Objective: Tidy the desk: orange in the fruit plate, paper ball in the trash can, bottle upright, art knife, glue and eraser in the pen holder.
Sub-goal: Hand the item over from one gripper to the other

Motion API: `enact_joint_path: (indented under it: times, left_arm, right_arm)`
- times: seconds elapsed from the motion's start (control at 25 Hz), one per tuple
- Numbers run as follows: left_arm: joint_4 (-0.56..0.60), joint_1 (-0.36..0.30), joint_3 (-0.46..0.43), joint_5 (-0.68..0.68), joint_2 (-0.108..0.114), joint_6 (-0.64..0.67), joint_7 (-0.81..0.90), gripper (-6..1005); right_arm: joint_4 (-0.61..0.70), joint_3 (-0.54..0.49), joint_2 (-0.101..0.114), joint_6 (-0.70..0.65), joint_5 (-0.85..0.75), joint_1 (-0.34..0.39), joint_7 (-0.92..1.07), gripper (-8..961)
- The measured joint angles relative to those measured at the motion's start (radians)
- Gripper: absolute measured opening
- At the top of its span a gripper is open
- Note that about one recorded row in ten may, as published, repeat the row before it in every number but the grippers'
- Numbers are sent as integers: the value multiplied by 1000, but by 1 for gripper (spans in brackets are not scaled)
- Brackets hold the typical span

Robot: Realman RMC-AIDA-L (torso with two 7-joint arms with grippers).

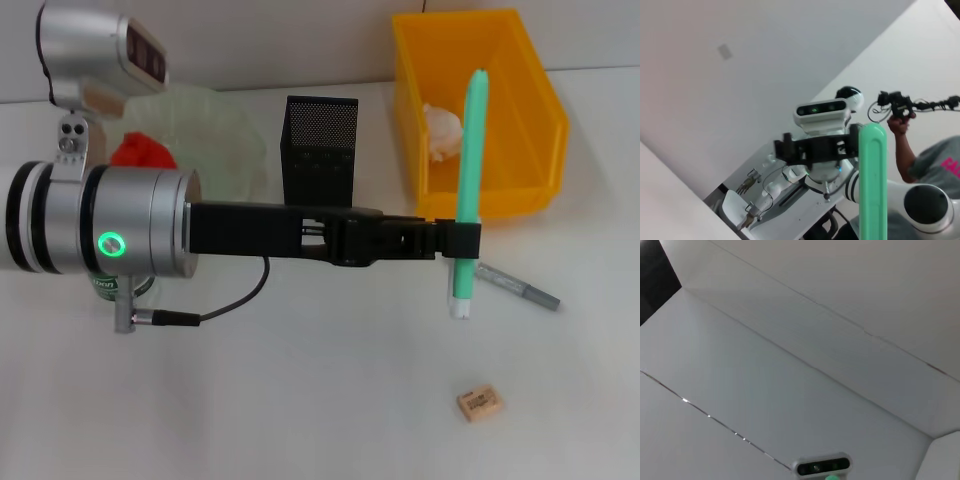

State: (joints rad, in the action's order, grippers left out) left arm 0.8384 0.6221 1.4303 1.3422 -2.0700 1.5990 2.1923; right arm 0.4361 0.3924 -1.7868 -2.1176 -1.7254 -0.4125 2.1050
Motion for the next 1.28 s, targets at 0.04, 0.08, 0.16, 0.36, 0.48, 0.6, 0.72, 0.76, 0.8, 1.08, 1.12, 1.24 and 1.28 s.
enact_joint_path:
  times: [0.04, 0.08, 0.16, 0.36, 0.48, 0.6, 0.72, 0.76, 0.8, 1.08, 1.12, 1.24, 1.28]
  left_arm:
    - [-15, 1, 0, -1, 0, -1, 0, 193]
    - [-36, 2, 0, -2, 1, -4, -1, 193]
    - [-50, 3, 0, -2, 1, -5, -3, 193]
    - [-70, 3, 0, -2, 2, -8, -9, 193]
    - [-74, -4, -2, -2, 4, -8, -5, 193]
    - [-94, -5, -21, -2, 5, 1, 16, 193]
    - [-116, -4, -36, 1, 6, 11, 39, 193]
    - [-116, -4, -36, 1, 6, 11, 39, 193]
    - [-116, -4, -36, 1, 6, 11, 39, 193]
    - [-153, -18, -37, 3, 5, 15, 128, 193]
    - [-153, -18, -37, 3, 5, 15, 128, 193]
    - [-162, -29, -34, 4, 6, 23, 188, 193]
    - [-163, -31, -31, 4, 6, 24, 203, 193]
  right_arm:
    - [-1, 0, -5, -3, 0, 0, 2, 686]
    - [-2, 6, -10, -4, -1, 0, 2, 686]
    - [-3, 9, -13, -4, -1, 0, 2, 686]
    - [31, 8, -39, -2, -7, 5, -112, 684]
    - [164, -20, -126, -10, 3, 34, -459, 684]
    - [328, -23, -229, 25, -5, 73, -785, 683]
    - [409, -6, -295, 49, -22, 102, -1041, 682]
    - [409, -6, -295, 49, -22, 102, -1041, 682]
    - [403, 0, -297, 55, -22, 107, -1116, 682]
    - [321, 10, -293, 124, -38, 145, -1514, 680]
    - [321, 10, -293, 124, -38, 145, -1514, 680]
    - [279, 11, -296, 128, -43, 155, -1683, 679]
    - [269, 12, -297, 131, -49, 158, -1744, 679]
